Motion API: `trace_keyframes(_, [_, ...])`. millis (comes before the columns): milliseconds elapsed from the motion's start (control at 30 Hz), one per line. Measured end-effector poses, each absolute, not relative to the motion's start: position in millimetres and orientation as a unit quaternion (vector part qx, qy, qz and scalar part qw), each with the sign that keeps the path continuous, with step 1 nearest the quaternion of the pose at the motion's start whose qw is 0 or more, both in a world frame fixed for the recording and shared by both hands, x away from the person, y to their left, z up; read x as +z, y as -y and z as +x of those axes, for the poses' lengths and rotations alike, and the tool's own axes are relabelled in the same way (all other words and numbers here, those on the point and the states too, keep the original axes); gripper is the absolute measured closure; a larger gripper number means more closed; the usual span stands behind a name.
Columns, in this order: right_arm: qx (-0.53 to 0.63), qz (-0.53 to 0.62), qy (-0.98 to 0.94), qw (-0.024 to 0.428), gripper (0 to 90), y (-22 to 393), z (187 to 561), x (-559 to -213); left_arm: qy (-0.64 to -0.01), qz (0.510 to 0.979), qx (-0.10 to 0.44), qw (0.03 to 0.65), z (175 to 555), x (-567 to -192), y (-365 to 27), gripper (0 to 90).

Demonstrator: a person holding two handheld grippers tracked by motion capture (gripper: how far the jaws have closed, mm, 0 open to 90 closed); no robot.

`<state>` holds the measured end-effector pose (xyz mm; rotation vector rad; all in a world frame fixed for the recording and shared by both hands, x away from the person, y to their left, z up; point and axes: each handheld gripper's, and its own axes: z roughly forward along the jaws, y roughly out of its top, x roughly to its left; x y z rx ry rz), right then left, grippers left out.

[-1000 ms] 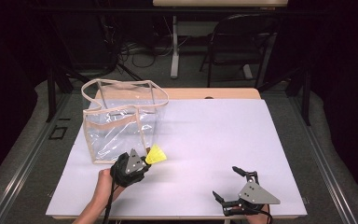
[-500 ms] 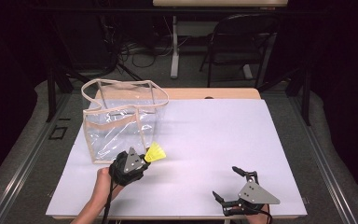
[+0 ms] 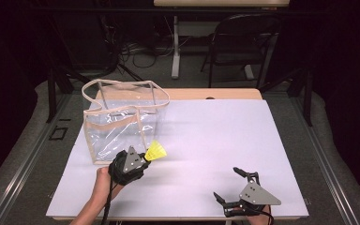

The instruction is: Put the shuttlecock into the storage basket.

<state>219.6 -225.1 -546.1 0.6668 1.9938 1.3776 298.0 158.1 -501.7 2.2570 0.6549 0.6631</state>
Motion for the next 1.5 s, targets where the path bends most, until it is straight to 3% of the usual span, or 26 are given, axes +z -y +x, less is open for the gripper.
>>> trace_keyframes(1500, [0.518, 0.254, -0.755, 0.311, 0.0, 225.4, 219.4, -546.1, -0.247, 0.848, 0.296, 0.364, 307.0, -458.4, -164.1, 64.9])
